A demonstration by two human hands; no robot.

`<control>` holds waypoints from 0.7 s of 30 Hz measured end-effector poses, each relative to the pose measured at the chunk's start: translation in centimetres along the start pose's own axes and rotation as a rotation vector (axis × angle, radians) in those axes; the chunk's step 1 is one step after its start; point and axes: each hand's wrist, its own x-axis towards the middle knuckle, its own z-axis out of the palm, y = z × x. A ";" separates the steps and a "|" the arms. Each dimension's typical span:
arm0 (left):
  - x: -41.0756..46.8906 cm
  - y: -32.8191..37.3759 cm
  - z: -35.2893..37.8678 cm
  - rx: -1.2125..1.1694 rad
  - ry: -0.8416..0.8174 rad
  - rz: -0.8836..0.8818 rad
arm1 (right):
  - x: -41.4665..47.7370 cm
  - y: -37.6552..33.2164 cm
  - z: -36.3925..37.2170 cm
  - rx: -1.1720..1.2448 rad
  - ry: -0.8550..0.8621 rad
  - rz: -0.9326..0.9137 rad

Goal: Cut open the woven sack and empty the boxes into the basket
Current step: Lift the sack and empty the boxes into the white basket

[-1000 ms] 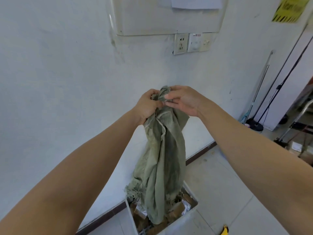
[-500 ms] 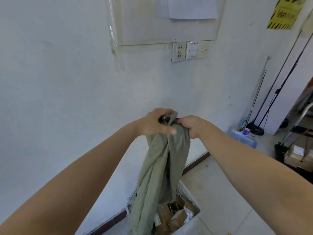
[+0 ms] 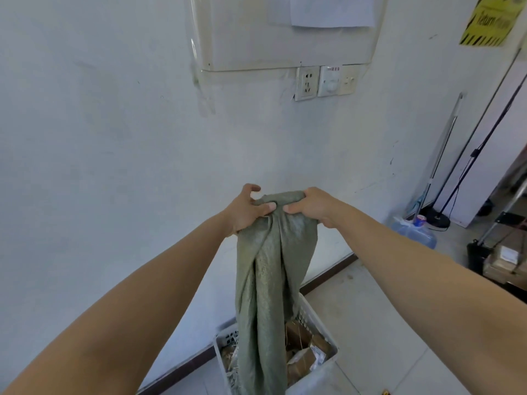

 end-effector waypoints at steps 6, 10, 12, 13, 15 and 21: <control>-0.9 0.1 0.7 0.504 -0.216 0.283 | 0.1 -0.2 -1.2 0.381 -0.082 0.396; -0.4 0.7 0.2 0.353 0.009 0.314 | -0.6 -1.5 -1.2 0.211 -0.070 0.283; 0.2 0.8 -0.4 0.283 0.063 0.216 | -1.2 -2.0 -1.3 0.024 0.000 0.074; 0.4 0.9 -0.7 0.273 0.082 0.165 | -1.6 -2.3 -1.4 -0.027 -0.018 -0.042; 0.6 0.9 -1.3 0.241 0.097 0.089 | -2.7 -2.8 -1.3 -0.048 -0.171 -0.195; -0.4 1.0 -0.9 -0.075 0.165 0.033 | -0.7 -2.0 -1.0 -0.124 0.116 -0.158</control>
